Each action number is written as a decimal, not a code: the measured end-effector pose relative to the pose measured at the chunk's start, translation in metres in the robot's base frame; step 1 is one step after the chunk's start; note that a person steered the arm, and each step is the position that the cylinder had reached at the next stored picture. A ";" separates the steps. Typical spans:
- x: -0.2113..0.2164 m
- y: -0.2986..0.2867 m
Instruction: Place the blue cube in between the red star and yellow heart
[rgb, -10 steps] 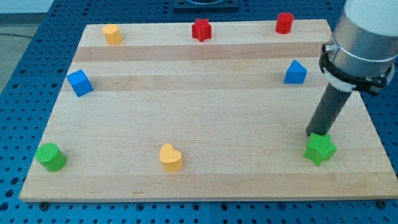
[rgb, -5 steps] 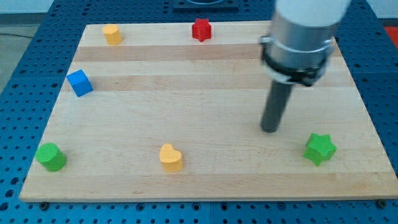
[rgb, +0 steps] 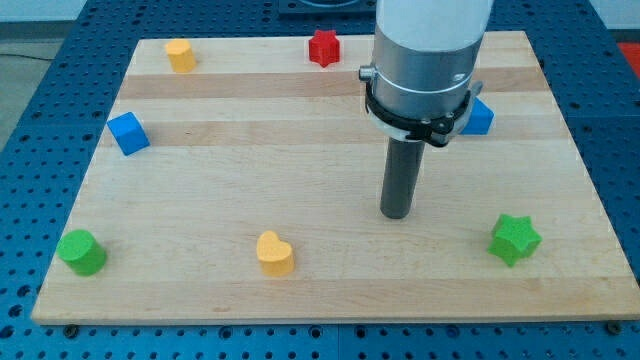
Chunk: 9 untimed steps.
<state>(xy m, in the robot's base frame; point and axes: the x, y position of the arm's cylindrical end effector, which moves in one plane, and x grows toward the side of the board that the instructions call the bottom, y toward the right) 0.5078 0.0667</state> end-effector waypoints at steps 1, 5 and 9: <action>0.000 0.000; -0.024 -0.106; -0.113 -0.354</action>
<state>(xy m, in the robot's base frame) 0.3951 -0.2874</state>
